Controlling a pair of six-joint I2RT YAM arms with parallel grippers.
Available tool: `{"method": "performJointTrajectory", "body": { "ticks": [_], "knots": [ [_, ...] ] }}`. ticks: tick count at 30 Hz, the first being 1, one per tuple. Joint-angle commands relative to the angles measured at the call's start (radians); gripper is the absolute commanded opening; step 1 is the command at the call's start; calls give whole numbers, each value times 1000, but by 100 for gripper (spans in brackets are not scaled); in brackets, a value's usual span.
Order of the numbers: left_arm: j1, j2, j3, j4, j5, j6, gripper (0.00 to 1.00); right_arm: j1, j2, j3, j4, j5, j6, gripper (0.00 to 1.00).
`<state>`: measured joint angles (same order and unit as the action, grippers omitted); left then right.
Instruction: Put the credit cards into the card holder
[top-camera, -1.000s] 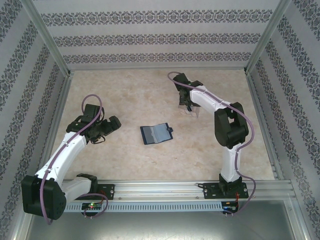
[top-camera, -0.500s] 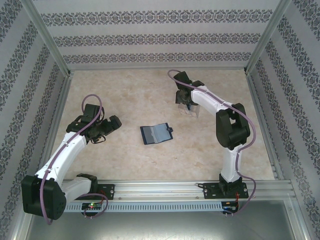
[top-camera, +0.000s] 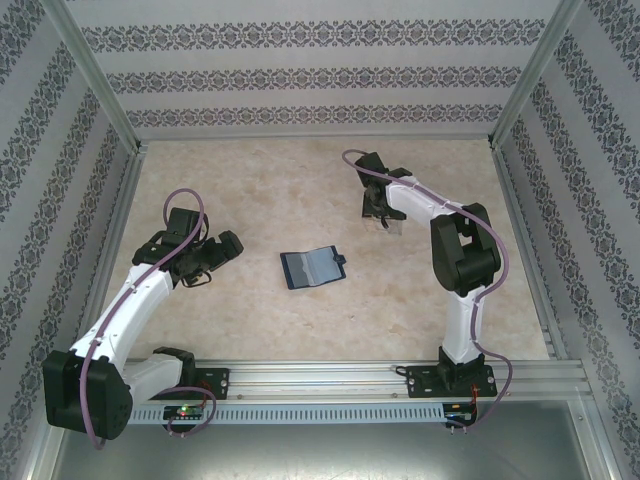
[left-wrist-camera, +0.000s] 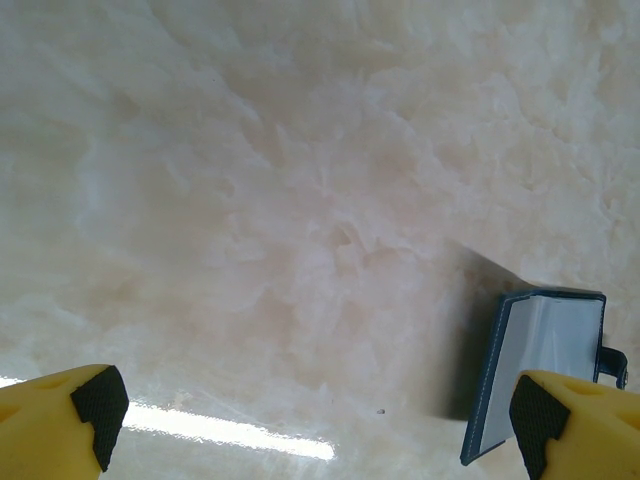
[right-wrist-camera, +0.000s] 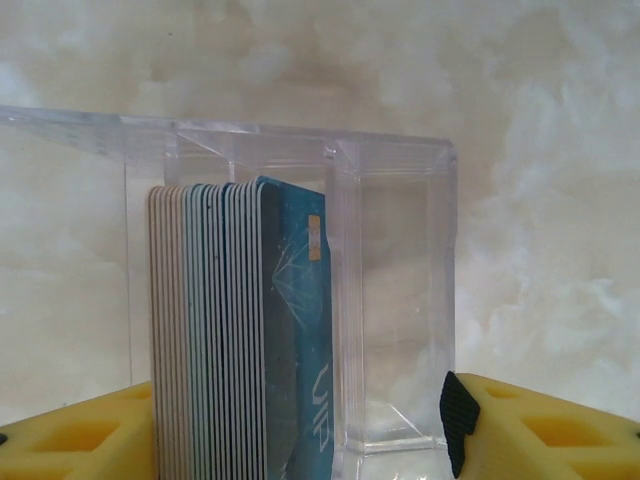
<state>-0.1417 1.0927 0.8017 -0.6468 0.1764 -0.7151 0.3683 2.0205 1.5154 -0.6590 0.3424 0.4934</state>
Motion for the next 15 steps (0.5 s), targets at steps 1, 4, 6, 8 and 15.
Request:
{"method": "performJointTrajectory", "body": {
  "ticks": [1, 4, 6, 8, 15],
  "knots": [
    [10, -9, 4, 12, 2, -9, 100, -5, -47, -8, -33, 57, -21, 65],
    [10, -9, 3, 12, 2, -12, 100, -5, -62, -4, -40, 72, -37, 65],
    [11, -7, 1, 12, 0, -12, 100, -5, -69, -2, -40, 86, -50, 64],
    [10, -7, 0, 12, 1, -14, 100, -6, -68, 1, -37, 101, -70, 64],
    [10, -1, 1, 7, 0, -11, 100, -11, -69, 6, -39, 111, -102, 62]
  ]
}}
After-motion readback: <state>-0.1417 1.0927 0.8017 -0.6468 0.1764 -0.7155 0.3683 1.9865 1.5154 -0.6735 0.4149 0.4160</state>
